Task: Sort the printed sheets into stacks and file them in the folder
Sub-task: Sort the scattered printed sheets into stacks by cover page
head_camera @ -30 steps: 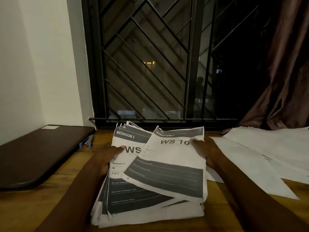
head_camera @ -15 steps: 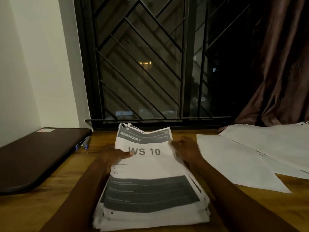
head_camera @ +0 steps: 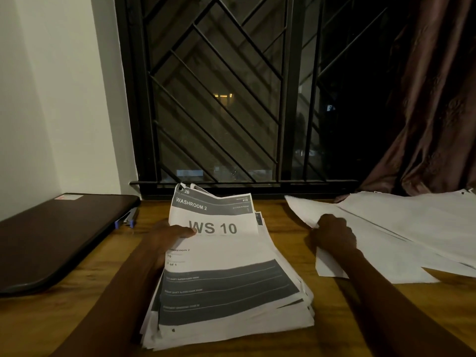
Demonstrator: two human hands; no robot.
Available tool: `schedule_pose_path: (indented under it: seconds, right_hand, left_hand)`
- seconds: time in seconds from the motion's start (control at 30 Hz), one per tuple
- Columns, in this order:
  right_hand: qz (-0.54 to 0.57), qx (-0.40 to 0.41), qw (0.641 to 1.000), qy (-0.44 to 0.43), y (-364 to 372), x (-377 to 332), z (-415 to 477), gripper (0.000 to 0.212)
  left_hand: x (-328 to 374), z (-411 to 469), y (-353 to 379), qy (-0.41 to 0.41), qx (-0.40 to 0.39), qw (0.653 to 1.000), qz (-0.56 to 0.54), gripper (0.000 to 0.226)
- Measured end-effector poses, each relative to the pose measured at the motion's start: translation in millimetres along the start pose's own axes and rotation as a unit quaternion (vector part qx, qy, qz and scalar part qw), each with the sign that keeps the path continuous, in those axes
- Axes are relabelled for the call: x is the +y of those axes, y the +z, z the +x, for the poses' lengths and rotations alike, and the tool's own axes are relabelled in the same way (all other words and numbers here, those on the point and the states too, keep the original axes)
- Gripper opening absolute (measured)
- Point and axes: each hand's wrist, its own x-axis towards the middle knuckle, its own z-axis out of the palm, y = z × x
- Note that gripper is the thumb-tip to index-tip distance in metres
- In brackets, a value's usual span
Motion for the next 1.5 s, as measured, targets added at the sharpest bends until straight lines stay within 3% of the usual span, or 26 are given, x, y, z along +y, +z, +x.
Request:
schedule_pose_path:
  seconds: [0.07, 0.13, 0.2, 0.27, 0.3, 0.33, 0.47, 0.53, 0.63, 0.8, 0.87, 0.93, 1.0, 1.07, 1.17, 1.2, 1.27, 1.3, 1.5]
  right_hand:
    - [0.119, 0.012, 0.991, -0.067, -15, -16, -9, 0.024]
    - [0.344, -0.022, 0.935, -0.083, -39, -38, -20, 0.015]
    - [0.565, -0.109, 0.815, -0.066, -64, -52, -30, 0.017]
    - [0.704, -0.194, 0.682, -0.037, -70, -53, -33, 0.031]
    - [0.726, -0.206, 0.656, -0.018, -64, -52, -32, 0.035]
    - [0.715, -0.196, 0.671, 0.004, -54, -51, -30, 0.036]
    - [0.514, -0.146, 0.845, 0.025, -18, -56, -36, 0.015]
    - [0.434, -0.160, 0.887, 0.003, -5, -57, -39, 0.019]
    - [0.332, -0.169, 0.928, -0.003, 10, -60, -40, 0.028]
    - [0.310, -0.167, 0.936, 0.015, 21, -64, -36, 0.039]
    - [0.230, -0.190, 0.954, -0.011, 19, -68, -35, 0.046]
    - [0.144, -0.220, 0.964, -0.031, 15, -71, -37, 0.050]
    - [0.117, -0.239, 0.962, -0.052, 12, -67, -34, 0.042]
    - [0.135, -0.192, 0.970, -0.069, 8, -51, -27, 0.037]
    - [0.061, 0.007, 0.997, -0.036, -1, -11, -6, 0.053]
    - [0.039, 0.055, 0.998, -0.016, -5, 3, -1, 0.061]
    - [-0.007, 0.126, 0.992, 0.010, -16, 27, 9, 0.075]
    - [-0.036, 0.147, 0.988, 0.017, -24, 38, 13, 0.081]
    - [-0.116, 0.062, 0.985, 0.113, -45, 95, 49, 0.126]
  left_hand:
    - [-1, 1, 0, -0.011, 0.003, 1.000, -0.010, 0.012]
    - [-1, -1, 1, -0.011, 0.005, 1.000, -0.019, 0.012]
    - [0, -3, 2, -0.009, 0.017, 1.000, -0.016, 0.006]
    - [1, -3, 5, -0.006, 0.017, 1.000, -0.009, 0.005]
    - [2, -4, 7, 0.000, 0.018, 1.000, 0.014, 0.006]
    - [4, -5, 9, 0.007, 0.027, 0.999, 0.045, 0.009]
    - [8, -4, 10, 0.021, 0.025, 0.993, 0.109, 0.021]
    - [10, -5, 10, 0.015, 0.003, 0.994, 0.104, 0.018]
    - [7, -9, 9, -0.003, 0.005, 1.000, 0.002, 0.020]
    - [5, -5, 11, 0.011, 0.044, 0.997, -0.062, 0.046]
    - [2, -4, 8, 0.032, 0.006, 0.999, -0.027, 0.045]
    - [2, -7, 6, 0.043, -0.060, 0.997, -0.027, 0.025]
    - [0, -1, 5, 0.030, -0.114, 0.993, -0.024, 0.030]
    - [0, -1, 4, 0.021, -0.131, 0.991, -0.031, 0.039]
    - [-2, 6, 8, 0.012, -0.106, 0.993, -0.050, 0.054]
    - [-2, 6, 13, 0.020, -0.095, 0.994, -0.049, 0.046]
    - [2, -2, 32, 0.030, -0.071, 0.995, -0.064, 0.009]
    - [1, -1, 40, 0.033, -0.046, 0.996, -0.071, 0.005]
    - [8, -4, 67, 0.065, 0.022, 0.997, -0.037, 0.010]
